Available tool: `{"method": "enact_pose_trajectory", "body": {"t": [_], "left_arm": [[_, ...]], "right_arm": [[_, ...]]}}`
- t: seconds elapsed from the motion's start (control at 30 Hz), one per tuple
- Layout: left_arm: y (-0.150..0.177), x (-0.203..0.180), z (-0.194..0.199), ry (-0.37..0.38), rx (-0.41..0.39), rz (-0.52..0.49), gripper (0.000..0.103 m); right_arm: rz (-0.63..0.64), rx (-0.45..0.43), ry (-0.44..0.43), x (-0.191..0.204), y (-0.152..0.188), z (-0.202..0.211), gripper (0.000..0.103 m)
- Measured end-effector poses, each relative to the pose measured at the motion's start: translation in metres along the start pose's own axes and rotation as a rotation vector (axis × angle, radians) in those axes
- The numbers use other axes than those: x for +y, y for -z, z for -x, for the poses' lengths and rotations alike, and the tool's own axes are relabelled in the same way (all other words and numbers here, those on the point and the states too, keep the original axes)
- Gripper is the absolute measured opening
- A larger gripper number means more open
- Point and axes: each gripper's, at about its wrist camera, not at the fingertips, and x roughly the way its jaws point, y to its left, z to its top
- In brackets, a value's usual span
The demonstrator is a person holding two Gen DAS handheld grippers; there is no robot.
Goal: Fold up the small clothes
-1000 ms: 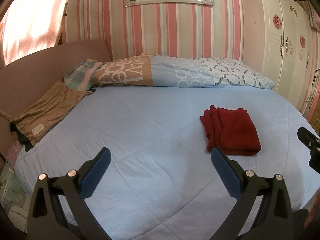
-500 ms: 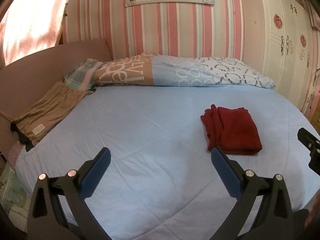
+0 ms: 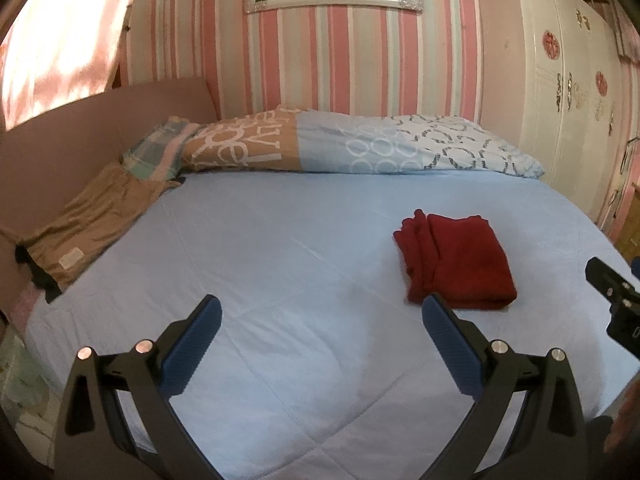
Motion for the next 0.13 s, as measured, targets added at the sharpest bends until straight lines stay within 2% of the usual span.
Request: {"method": "enact_pose_trajectory", "body": {"t": [0.13], "left_arm": [[-0.0005, 0.0023, -0.0017, -0.003, 0.005, -0.005, 0.101]], "right_arm": [[-0.002, 0.001, 0.0, -0.0005, 0.0004, -0.0005, 0.1]]}}
